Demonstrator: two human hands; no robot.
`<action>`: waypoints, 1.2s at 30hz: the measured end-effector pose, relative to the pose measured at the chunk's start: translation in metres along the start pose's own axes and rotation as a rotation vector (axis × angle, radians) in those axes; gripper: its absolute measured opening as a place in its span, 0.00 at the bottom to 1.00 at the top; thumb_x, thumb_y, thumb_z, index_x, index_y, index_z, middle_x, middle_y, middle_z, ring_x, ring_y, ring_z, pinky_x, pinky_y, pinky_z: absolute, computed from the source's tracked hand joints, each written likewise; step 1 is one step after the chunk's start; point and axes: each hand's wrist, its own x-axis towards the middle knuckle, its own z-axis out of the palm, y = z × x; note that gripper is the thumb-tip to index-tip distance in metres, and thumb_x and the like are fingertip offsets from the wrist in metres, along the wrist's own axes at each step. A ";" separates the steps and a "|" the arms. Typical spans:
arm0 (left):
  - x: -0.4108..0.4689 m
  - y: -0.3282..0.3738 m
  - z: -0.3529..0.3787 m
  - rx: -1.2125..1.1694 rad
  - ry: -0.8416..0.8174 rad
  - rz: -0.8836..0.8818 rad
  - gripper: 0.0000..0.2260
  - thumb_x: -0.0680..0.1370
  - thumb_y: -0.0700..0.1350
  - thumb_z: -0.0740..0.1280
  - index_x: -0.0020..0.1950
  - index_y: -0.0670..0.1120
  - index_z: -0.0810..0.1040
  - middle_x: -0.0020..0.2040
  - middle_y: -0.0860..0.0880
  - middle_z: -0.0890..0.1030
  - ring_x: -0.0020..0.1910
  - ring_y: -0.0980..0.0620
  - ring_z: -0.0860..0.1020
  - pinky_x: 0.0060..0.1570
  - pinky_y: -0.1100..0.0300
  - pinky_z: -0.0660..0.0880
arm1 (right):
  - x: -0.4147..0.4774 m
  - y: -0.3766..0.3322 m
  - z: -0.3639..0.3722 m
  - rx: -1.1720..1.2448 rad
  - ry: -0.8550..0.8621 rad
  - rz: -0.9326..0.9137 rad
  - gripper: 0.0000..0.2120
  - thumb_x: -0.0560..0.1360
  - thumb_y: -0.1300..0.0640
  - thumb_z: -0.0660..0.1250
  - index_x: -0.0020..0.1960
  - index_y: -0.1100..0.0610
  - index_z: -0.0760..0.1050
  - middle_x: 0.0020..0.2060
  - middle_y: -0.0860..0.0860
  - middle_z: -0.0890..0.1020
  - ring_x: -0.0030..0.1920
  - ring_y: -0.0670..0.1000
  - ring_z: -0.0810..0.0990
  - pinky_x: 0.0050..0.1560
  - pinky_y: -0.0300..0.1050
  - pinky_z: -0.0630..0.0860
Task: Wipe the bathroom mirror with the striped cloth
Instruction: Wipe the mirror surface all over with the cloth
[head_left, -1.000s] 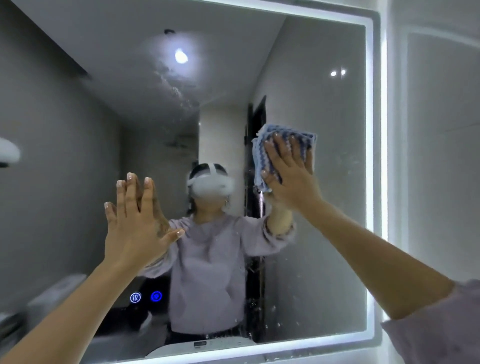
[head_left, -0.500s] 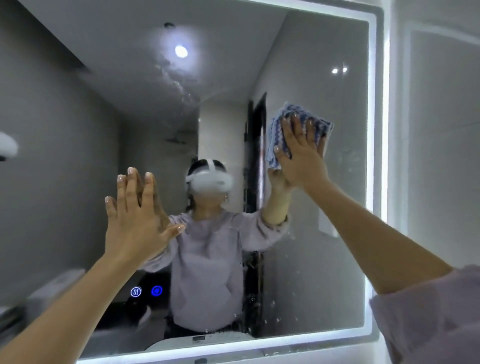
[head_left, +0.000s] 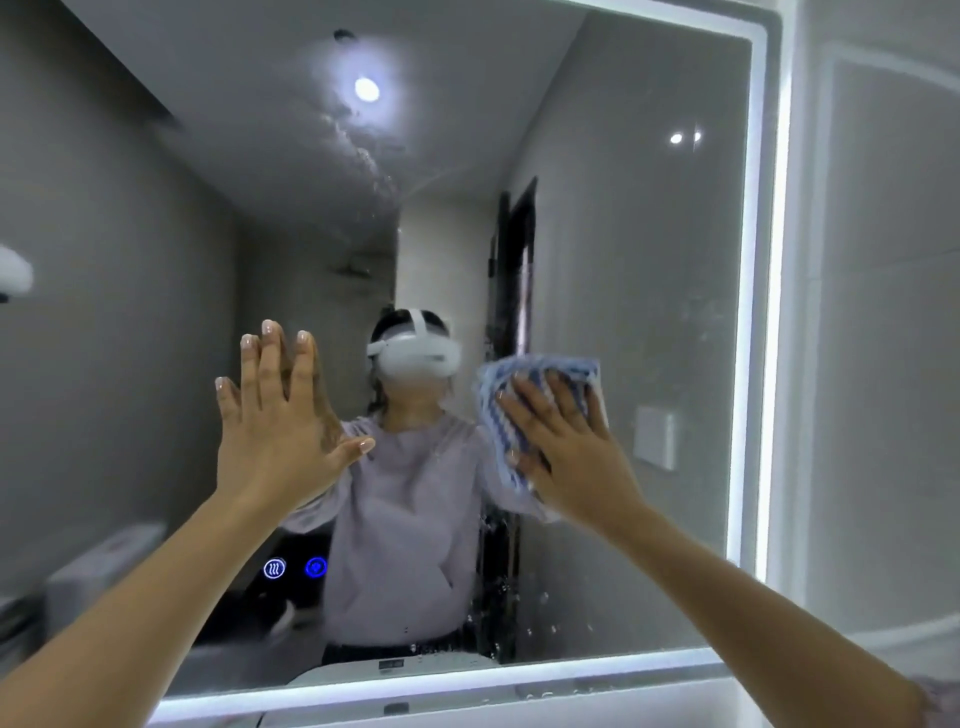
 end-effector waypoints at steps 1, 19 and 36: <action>0.000 0.000 0.000 0.001 -0.001 -0.001 0.54 0.66 0.68 0.66 0.76 0.46 0.36 0.76 0.42 0.35 0.75 0.43 0.35 0.71 0.39 0.44 | 0.016 0.007 -0.001 0.016 0.020 0.087 0.28 0.81 0.44 0.48 0.78 0.51 0.48 0.77 0.52 0.52 0.77 0.52 0.40 0.75 0.59 0.41; 0.000 0.000 0.000 -0.011 0.012 0.010 0.53 0.66 0.67 0.67 0.76 0.45 0.39 0.77 0.41 0.37 0.75 0.42 0.37 0.71 0.37 0.45 | -0.033 -0.060 0.010 0.043 -0.064 -0.007 0.26 0.82 0.46 0.46 0.78 0.54 0.53 0.77 0.54 0.55 0.77 0.59 0.51 0.72 0.67 0.52; 0.000 -0.002 0.001 -0.017 -0.007 0.013 0.53 0.66 0.68 0.65 0.76 0.46 0.36 0.76 0.42 0.35 0.75 0.44 0.34 0.71 0.39 0.43 | 0.103 -0.003 -0.018 0.126 0.043 0.367 0.31 0.80 0.42 0.50 0.78 0.51 0.45 0.78 0.51 0.48 0.77 0.54 0.44 0.74 0.58 0.37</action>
